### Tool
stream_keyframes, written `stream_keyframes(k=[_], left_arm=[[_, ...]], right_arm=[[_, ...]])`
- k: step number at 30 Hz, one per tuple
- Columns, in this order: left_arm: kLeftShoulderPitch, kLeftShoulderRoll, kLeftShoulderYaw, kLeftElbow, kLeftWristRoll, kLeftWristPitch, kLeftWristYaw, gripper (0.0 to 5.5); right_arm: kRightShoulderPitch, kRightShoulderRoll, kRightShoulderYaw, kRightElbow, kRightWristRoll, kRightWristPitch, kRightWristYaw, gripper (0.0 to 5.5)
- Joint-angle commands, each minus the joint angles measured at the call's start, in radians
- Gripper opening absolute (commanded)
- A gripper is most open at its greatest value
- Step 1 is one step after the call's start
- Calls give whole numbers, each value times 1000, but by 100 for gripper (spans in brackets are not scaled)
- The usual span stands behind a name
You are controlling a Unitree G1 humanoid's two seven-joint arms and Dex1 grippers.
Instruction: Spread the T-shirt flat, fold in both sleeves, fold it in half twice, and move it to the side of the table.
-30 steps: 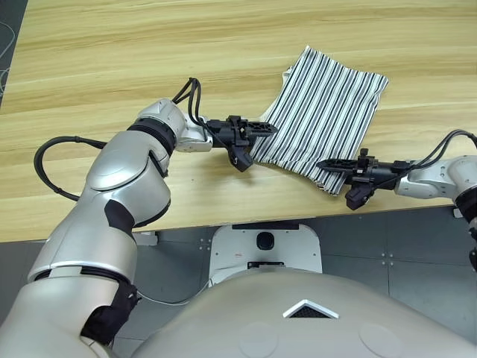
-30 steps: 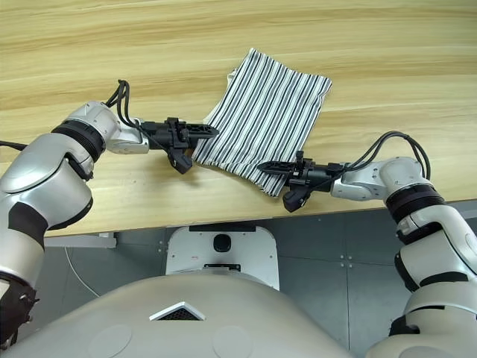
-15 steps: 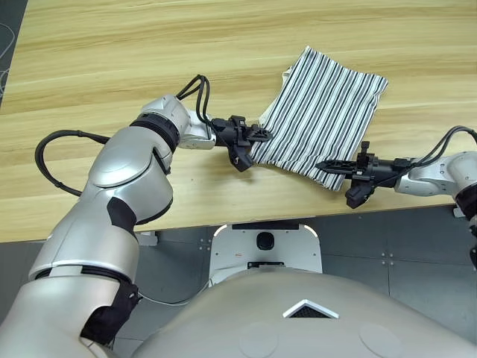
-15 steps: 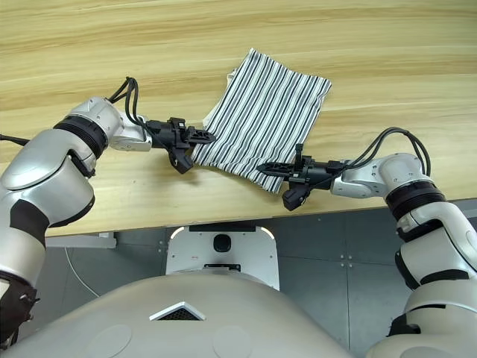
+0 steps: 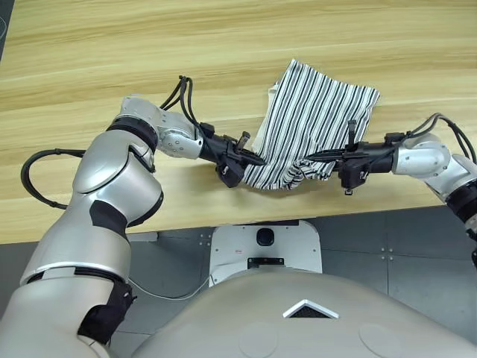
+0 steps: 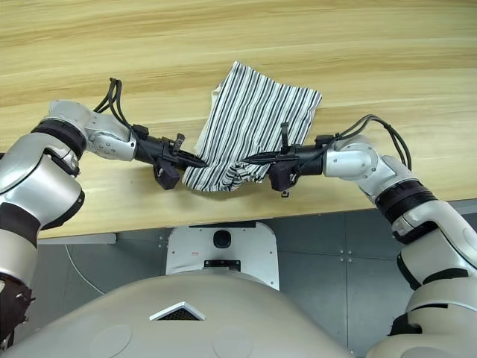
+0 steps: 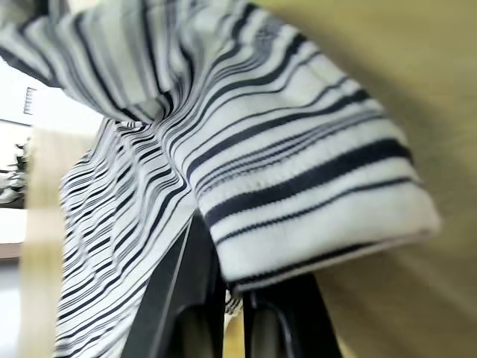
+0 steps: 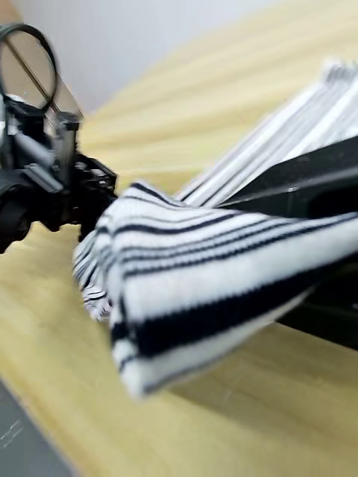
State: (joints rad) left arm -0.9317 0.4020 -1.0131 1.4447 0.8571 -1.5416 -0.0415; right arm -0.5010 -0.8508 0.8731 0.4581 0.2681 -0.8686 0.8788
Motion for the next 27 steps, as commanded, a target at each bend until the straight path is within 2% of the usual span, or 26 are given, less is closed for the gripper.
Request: stream_keyframes(k=[1, 4, 6, 9, 13, 16, 19, 21, 27], left_arm=[[59, 4, 68, 163, 0, -70, -261, 10], [51, -12, 170, 255, -6, -73, -408, 10], [-2, -45, 335, 403, 34, -73, -533, 10], [-120, -61, 658, 616, 46, -73, -713, 10], [-155, -43, 1112, 650, -82, 108, -1117, 10], [-164, -56, 1334, 649, -187, 295, -1388, 10], [-158, -82, 1467, 586, -296, 465, -1543, 10], [-130, -114, 1519, 473, -368, 585, -1570, 10], [53, -206, 1495, 28, -597, 951, -1541, 10]], right_arm=[[-17, -33, -75, -85, 200, 252, 361, 10], [20, -31, -138, -112, 214, 343, 474, 10], [51, -25, -189, -134, 238, 409, 533, 10], [97, 12, -273, -134, 290, 484, 580, 10], [144, 98, -384, -95, 338, 555, 600, 10], [166, 178, -451, -54, 341, 585, 569, 10], [181, 262, -541, -14, 364, 618, 523, 10], [183, 318, -607, 25, 356, 619, 472, 10], [127, 437, -749, 196, 260, 586, 261, 10]])
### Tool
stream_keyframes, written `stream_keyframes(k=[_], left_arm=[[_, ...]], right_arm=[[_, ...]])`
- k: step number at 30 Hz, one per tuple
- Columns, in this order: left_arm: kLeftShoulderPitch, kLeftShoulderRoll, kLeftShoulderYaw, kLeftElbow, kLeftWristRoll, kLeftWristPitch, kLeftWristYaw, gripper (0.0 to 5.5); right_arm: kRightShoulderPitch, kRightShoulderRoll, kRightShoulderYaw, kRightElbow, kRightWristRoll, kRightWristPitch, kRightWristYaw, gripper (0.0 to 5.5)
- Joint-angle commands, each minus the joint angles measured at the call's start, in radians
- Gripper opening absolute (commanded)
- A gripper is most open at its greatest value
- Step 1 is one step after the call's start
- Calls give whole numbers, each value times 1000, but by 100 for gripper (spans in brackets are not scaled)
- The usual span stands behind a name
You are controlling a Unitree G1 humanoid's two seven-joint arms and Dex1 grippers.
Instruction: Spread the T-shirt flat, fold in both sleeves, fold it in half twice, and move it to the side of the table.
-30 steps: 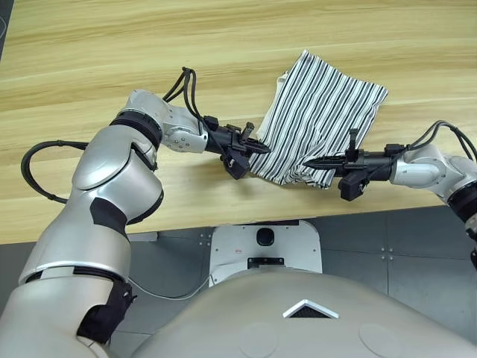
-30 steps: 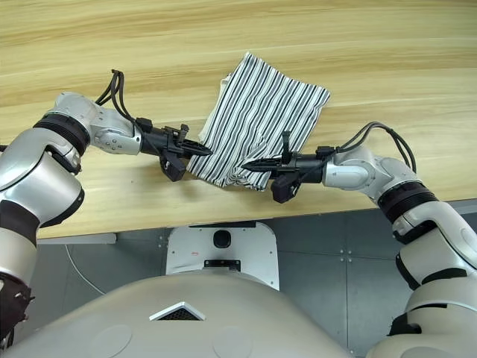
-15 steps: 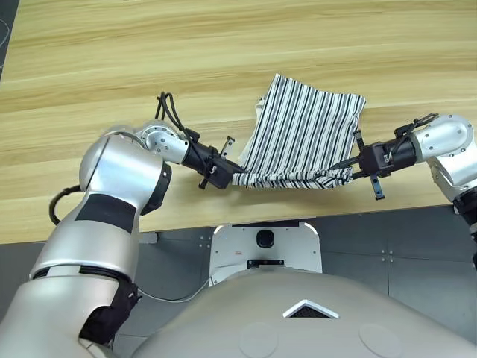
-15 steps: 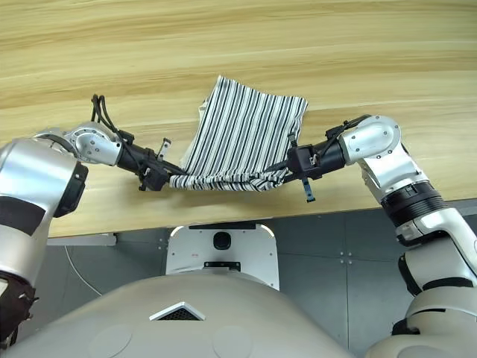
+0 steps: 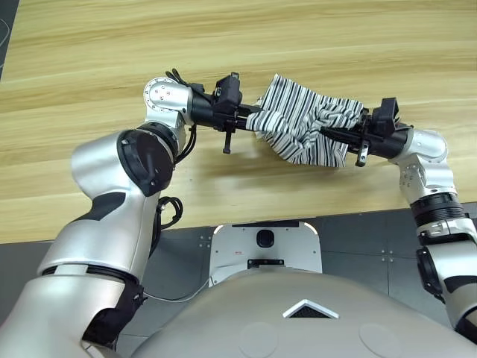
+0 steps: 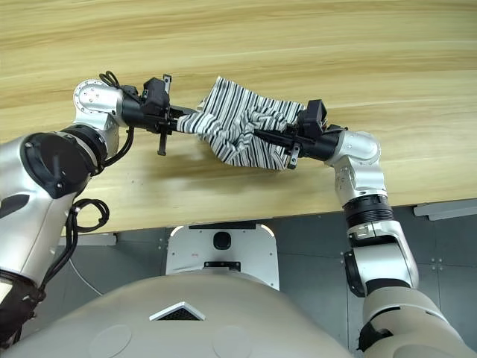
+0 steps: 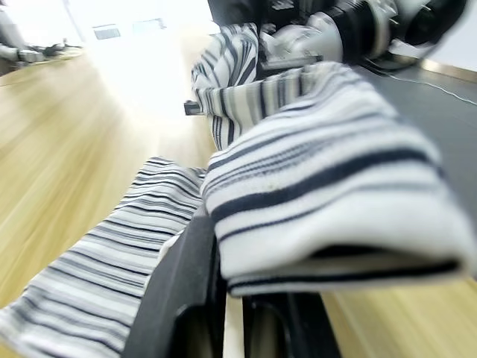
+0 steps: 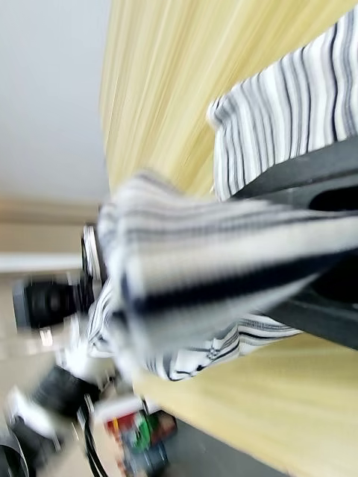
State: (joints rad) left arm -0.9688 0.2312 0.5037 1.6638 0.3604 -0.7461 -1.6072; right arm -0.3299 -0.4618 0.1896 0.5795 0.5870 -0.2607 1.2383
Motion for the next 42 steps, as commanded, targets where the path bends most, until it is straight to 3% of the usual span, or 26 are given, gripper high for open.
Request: stream_keyframes(k=[1, 7, 14, 23, 27, 31, 36, 42], left_arm=[[118, -44, -33, -242, -130, 204, 57, 10], [218, -79, -142, -378, -185, 322, 342, 10], [224, -99, -288, -418, -187, 345, 513, 10], [185, -110, -388, -478, -253, 349, 501, 10], [181, -82, -389, -491, -319, 368, 415, 10], [164, -70, -397, -470, -325, 383, 498, 10], [146, -71, -443, -434, -278, 412, 668, 10], [138, -88, -489, -412, -251, 414, 751, 10]], right_arm=[[-51, 62, -85, 97, -77, -28, -130, 10], [-72, 108, -155, 154, -156, -36, -230, 10], [-38, 87, -160, 146, -213, -19, -161, 10], [-31, 94, -193, 176, -258, 66, -202, 10], [20, 102, -235, 61, -134, 145, -52, 10], [29, 103, -265, 37, -93, 214, -27, 10], [11, 110, -282, 88, -131, 219, -95, 10], [0, 112, -266, 134, -187, 261, -171, 10]])
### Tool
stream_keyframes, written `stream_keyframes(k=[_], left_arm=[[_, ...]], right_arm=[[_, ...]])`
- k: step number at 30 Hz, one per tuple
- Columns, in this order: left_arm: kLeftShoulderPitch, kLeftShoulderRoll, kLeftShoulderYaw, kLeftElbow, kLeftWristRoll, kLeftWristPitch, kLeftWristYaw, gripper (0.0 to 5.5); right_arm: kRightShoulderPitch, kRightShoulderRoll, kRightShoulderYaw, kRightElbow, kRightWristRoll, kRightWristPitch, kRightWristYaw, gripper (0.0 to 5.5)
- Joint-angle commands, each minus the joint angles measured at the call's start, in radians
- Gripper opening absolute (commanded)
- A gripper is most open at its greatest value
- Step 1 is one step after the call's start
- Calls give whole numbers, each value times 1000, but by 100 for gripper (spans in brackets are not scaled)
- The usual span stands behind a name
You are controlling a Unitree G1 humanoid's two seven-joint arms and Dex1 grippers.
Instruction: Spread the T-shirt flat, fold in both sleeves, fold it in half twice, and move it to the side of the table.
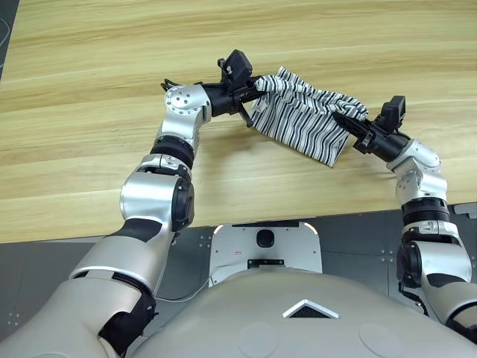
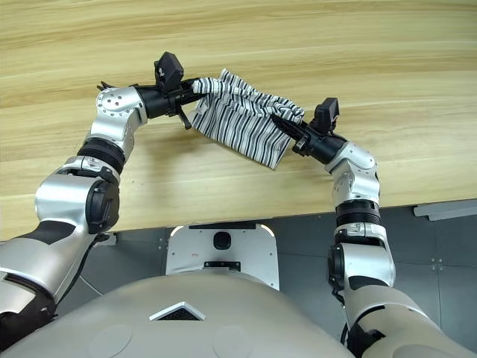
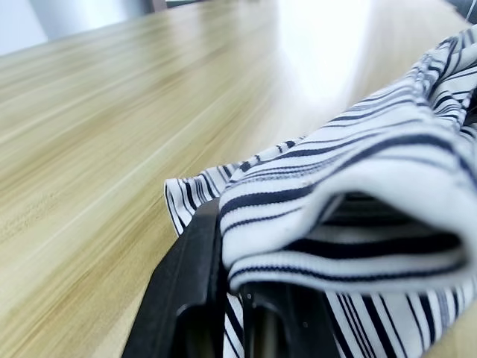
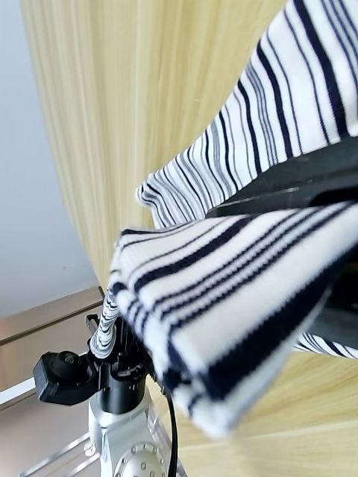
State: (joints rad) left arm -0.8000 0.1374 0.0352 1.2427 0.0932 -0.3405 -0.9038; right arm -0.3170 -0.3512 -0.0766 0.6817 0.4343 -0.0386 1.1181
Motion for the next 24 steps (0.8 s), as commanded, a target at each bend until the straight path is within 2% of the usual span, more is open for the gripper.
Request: stream_keyframes(k=[1, 10, 11, 15, 24], left_arm=[[-32, 4, -35, 13, 32, 4, 78, 10], [-29, -76, -94, 38, 67, -24, 219, 10], [-29, -81, -94, 41, 65, -19, 226, 47], [-32, -86, -74, 45, 40, -7, 257, 120], [-50, -62, -32, 51, 12, 15, 343, 265]], right_arm=[[-23, 4, -1, 53, -47, 51, -79, 10], [-57, 31, -27, 120, -89, 46, -189, 10], [-64, 32, -35, 129, -91, 41, -210, 44], [-68, 46, -81, 111, -46, 42, -195, 125], [-73, 62, -136, 78, -14, -11, -172, 292]])
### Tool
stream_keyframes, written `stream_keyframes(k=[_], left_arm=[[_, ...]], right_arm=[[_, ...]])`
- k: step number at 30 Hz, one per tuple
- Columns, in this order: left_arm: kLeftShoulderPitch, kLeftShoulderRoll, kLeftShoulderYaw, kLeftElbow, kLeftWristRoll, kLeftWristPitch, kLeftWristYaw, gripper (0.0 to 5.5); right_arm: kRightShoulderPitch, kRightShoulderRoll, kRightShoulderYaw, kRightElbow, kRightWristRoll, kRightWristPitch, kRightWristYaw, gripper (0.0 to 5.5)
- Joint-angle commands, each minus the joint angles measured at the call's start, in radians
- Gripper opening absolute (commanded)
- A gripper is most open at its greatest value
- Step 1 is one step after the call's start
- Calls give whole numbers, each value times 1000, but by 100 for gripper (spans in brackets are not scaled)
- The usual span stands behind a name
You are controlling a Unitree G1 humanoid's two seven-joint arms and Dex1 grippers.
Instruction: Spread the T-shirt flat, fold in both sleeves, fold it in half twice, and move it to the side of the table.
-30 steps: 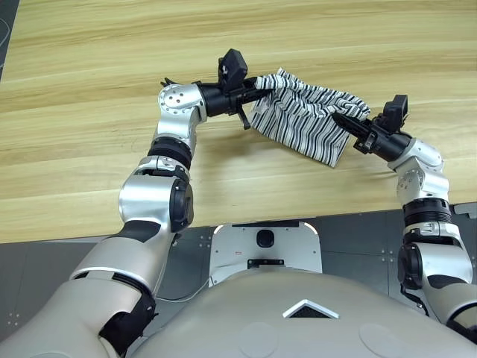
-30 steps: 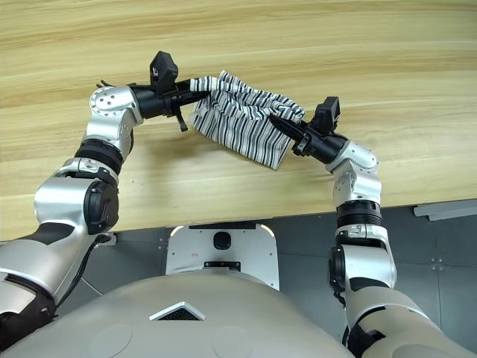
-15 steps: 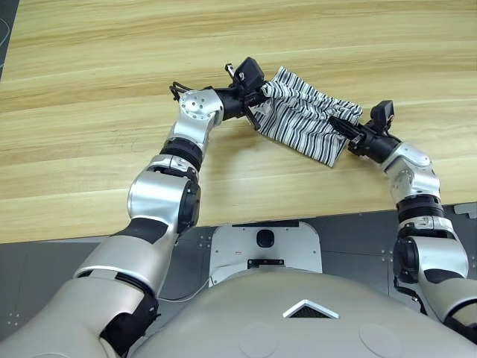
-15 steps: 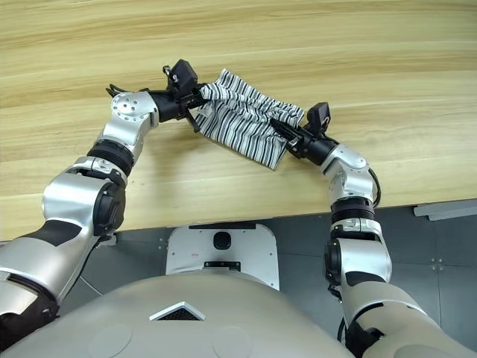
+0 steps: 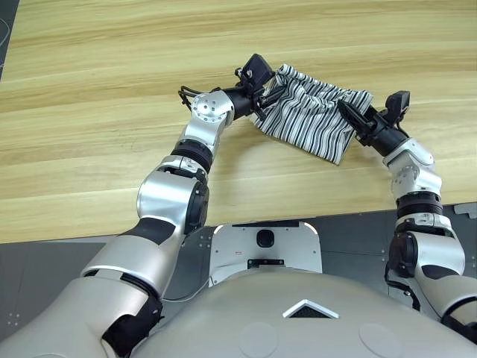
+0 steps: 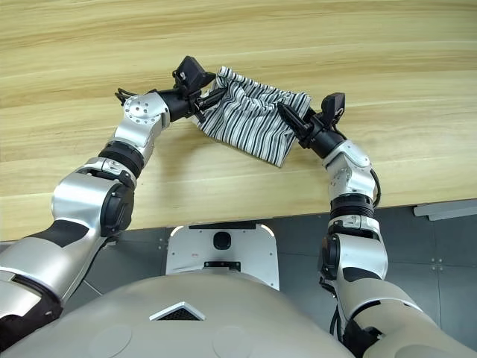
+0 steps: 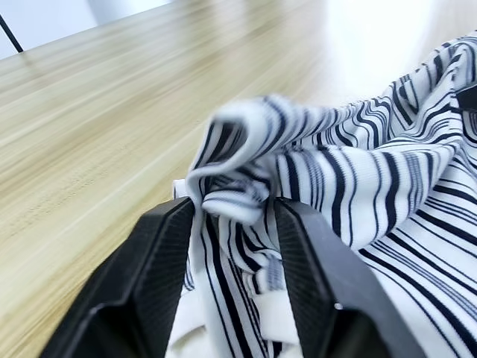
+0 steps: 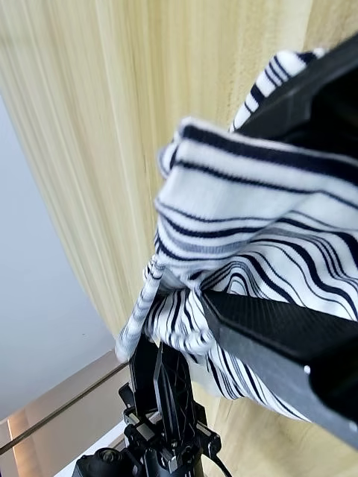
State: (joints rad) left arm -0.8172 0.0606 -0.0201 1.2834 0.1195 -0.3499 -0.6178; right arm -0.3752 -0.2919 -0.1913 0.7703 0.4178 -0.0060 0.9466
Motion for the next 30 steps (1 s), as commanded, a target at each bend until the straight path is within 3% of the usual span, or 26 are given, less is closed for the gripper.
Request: stream_keyframes(k=[1, 4, 7, 11, 15, 18, 22, 28, 30], left_arm=[[-36, 16, 27, 12, -15, 26, 82, 286], [-54, 23, 55, 17, -26, 31, 209, 329], [-72, 34, 90, 19, -42, 21, 309, 378], [-76, 41, 126, 9, -64, -32, 365, 378], [-69, 40, 169, -19, -109, -120, 385, 378], [-45, 32, 223, -68, -179, -202, 360, 378], [30, 17, 261, -161, -257, -289, 305, 381], [208, 16, 288, -485, -369, -335, 264, 381], [253, 21, 291, -592, -391, -311, 275, 381]], right_arm=[[-18, 2, -26, -6, 0, -62, -7, 315], [-57, -3, -63, 56, -29, -176, -106, 366], [-87, -19, -66, 125, -136, -434, -258, 412], [-102, -47, 1, 140, -378, -787, -476, 412], [-113, -102, 103, 138, -616, -959, -628, 412], [-119, -126, 199, 107, -663, -1051, -565, 412], [-149, -120, 299, 98, -569, -1066, -393, 431], [-313, 2, 314, 276, -441, -848, -203, 549], [-349, 43, 314, 355, -451, -751, -210, 549]])
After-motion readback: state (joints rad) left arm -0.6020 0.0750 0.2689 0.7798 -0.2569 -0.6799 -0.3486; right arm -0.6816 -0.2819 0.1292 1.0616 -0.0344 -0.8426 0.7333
